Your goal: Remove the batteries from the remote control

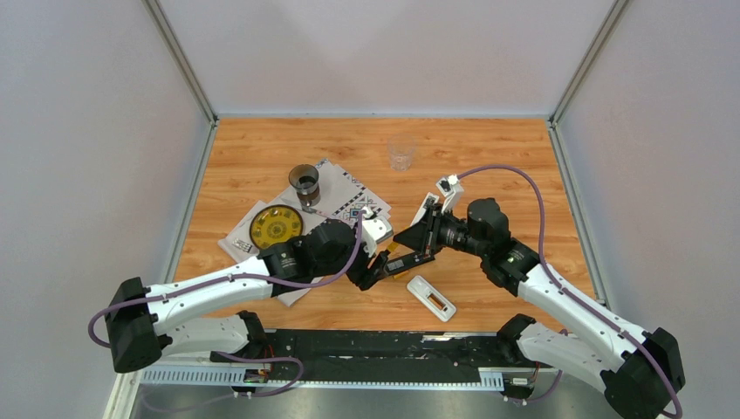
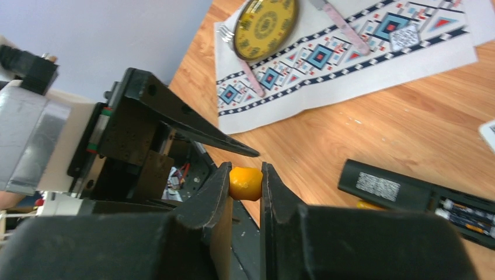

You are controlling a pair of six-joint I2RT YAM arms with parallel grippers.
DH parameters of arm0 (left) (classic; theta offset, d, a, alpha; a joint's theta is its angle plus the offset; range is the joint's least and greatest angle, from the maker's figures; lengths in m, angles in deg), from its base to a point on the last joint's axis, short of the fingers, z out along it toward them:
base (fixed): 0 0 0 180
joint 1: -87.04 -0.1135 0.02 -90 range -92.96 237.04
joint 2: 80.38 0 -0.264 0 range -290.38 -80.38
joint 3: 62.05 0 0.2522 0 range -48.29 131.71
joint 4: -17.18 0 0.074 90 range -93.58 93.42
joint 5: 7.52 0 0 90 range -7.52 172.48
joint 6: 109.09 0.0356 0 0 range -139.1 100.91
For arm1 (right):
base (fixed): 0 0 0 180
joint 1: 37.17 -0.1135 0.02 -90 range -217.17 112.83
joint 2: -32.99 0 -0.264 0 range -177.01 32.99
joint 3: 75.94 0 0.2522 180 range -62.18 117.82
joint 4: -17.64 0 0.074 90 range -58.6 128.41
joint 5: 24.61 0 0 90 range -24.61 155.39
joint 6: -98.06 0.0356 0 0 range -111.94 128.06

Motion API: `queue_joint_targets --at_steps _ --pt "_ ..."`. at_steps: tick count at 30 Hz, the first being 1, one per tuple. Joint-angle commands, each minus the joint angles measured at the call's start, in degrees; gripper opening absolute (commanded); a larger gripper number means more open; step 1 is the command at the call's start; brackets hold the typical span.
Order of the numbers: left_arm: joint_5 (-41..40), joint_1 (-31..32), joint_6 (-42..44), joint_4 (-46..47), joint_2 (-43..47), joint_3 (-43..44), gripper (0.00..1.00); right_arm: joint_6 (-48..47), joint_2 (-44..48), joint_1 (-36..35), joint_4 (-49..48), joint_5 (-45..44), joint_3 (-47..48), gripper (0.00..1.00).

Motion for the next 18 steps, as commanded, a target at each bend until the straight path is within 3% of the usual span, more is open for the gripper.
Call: queue_joint_targets --at_steps 1,5,12,18 --pt "-1.6 0.14 -2.72 3.95 2.49 -2.39 0.68 -4.47 2.04 0.03 7.2 -9.3 3.72 0.0" --pt "-0.81 0.14 -5.09 6.41 0.92 -4.59 0.65 -6.14 3.09 0.29 14.5 -17.65 3.72 0.0" --pt "3.4 0.14 -10.01 13.53 -7.43 -6.44 0.61 -8.52 5.11 1.17 23.46 -22.58 3.29 0.0" --pt "11.65 0.14 -12.47 22.49 -17.62 -4.94 0.49 -8.34 8.27 1.26 29.97 -25.93 1.62 0.0"
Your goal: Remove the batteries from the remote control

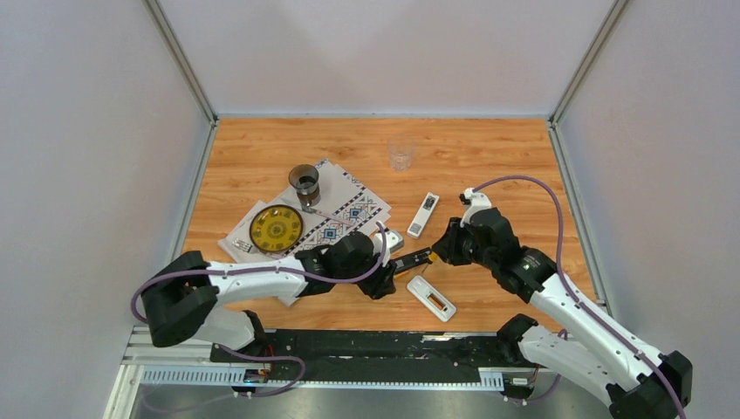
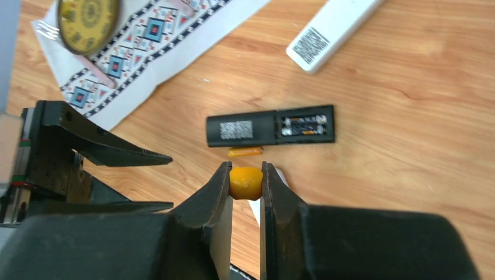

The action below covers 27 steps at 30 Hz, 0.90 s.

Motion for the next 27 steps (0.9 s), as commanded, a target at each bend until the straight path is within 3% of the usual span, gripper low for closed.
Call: queue_joint_targets --at_steps 1,6,12,17,27 --pt "6.92 0.14 -3.1 9.54 -6.43 1.87 0.44 -1.13 3.66 0.19 6.06 -4.38 0.19 0.0" --pt "8.68 0.49 -3.54 12.35 -12.42 3.9 0.36 0.45 7.09 0.28 9.06 -6.22 0.02 0.0" --pt "10.44 1.01 -4.07 14.2 -17.87 6.45 0.28 2.21 4.82 0.28 11.26 -8.16 0.46 0.0" --pt "10.1 1.1 -4.77 15.87 -22.01 7.59 0.25 2.82 1.48 0.19 11.17 -5.88 -0.16 0.0" --pt "10.53 1.1 -3.36 13.67 -25.53 10.67 0.22 4.23 4.72 0.28 10.29 -1.92 -2.44 0.0"
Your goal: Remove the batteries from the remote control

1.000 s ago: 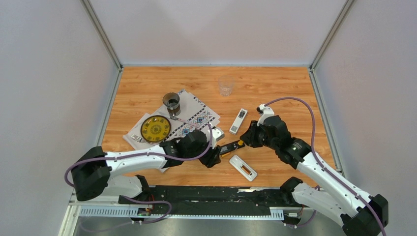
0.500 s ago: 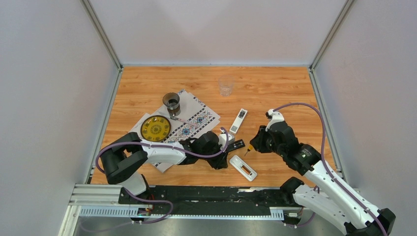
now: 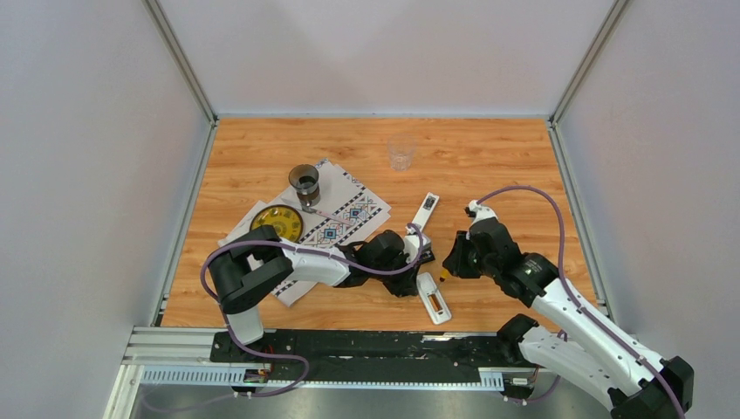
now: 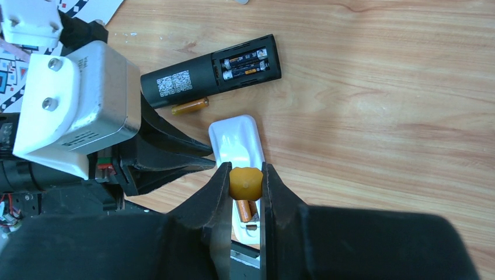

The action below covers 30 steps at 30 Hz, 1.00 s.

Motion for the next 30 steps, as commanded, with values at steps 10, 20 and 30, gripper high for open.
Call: queue_joint_targets --at_steps 10,20,30 --pt "-0.07 1.57 -0.27 -0.93 3.87 -1.94 0.2 2.55 1.43 0.17 -1.4 4.67 -2.72 0.0" --pt "0.19 3.94 -0.97 -2.52 3.17 -0.09 0.17 3.52 -1.74 0.17 -0.52 1.42 -2.63 0.0" --pt "2.82 3.94 -2.99 2.05 -0.08 0.61 0.13 5.54 -3.85 0.17 -4.65 10.82 -6.14 0.0"
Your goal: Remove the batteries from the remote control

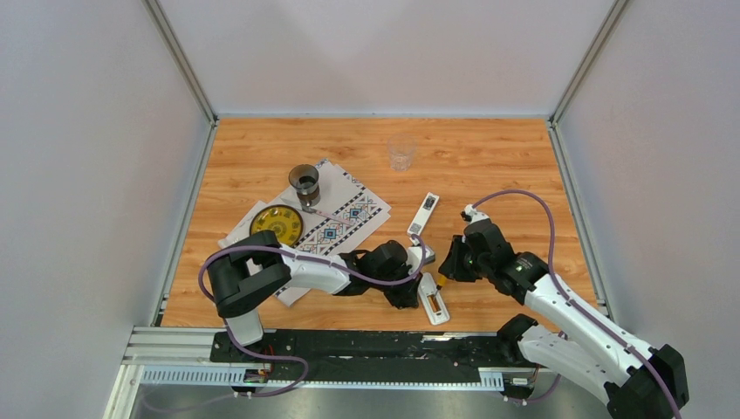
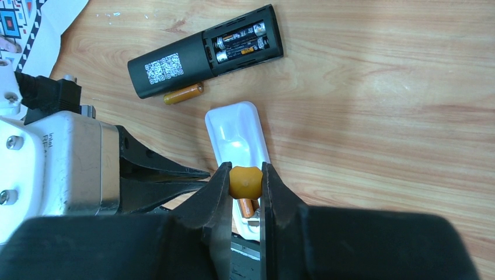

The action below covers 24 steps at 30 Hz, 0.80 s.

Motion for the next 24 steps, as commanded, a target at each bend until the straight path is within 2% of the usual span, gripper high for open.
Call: queue_joint_targets --at_steps 1,10,18,24 --pt "2.52 0.2 -1.92 3.54 -2.75 2.19 0.13 2.96 -0.71 -0.25 -3.56 7.0 -3.93 0.0" --pt "3.05 -0.5 -5.17 6.88 -6.54 2.63 0.08 6.83 1.67 -0.25 -7.16 8.94 -7.02 0.0" --pt "0.68 -1.46 -6.49 6.27 -6.01 1.4 0.03 10.79 0.79 -0.25 -13.49 14.12 -10.1 0.0" --pt "0.41 -2.87 -8.07 8.03 -5.57 -0.36 0.01 9.47 0.7 -0.16 -11.49 12.9 -8.43 0.0"
